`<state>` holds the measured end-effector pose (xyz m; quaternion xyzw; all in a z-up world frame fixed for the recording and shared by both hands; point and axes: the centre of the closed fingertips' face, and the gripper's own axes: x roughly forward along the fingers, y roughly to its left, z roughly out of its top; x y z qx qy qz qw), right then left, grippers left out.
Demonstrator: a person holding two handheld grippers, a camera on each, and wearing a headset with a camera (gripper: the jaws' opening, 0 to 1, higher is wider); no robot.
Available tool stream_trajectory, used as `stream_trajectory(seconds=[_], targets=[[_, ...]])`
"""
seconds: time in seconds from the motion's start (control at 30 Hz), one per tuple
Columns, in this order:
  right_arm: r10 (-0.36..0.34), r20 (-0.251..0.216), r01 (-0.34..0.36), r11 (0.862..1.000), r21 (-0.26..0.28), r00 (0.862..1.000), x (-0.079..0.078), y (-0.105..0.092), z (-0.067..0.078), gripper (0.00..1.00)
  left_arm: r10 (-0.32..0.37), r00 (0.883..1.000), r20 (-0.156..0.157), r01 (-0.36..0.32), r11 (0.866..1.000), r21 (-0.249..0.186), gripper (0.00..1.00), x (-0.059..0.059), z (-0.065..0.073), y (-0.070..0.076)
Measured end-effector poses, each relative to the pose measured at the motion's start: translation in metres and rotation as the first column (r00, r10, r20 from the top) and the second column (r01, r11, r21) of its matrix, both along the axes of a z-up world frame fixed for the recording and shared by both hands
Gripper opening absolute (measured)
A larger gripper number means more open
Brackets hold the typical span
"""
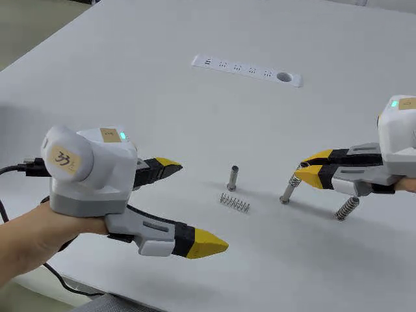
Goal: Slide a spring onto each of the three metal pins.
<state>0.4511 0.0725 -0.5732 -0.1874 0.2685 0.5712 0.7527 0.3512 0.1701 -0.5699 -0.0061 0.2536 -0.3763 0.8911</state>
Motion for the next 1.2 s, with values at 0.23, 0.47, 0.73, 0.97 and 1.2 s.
stream_trajectory(seconds=[0.23,0.47,0.73,0.97,1.2], targets=[[0.004,0.0,-0.004,1.0,-0.019,1.0,0.002,0.003,-0.01,0.11,0.007,1.0,-0.003,-0.007,1.0,0.001,0.96,-0.003,0.0,0.003],[0.01,-0.001,-0.01,0.999,-0.04,1.0,0.001,0.004,-0.023,0.11,0.025,1.0,-0.008,-0.025,1.0,0.002,0.95,-0.002,-0.002,0.009],[0.007,-0.005,-0.007,0.998,-0.056,1.0,0.001,0.004,-0.034,0.11,0.028,0.999,-0.015,-0.028,1.0,0.003,0.94,-0.003,-0.005,0.011],[0.021,-0.008,-0.021,0.998,-0.062,1.0,0.002,0.003,-0.042,0.11,0.023,1.0,-0.017,-0.023,1.0,0.011,0.95,-0.006,-0.006,0.012],[0.025,-0.007,-0.026,0.997,-0.076,1.0,0.001,0.003,-0.046,0.11,0.04,0.999,-0.013,-0.04,0.999,0.009,0.95,-0.004,-0.004,0.018]])
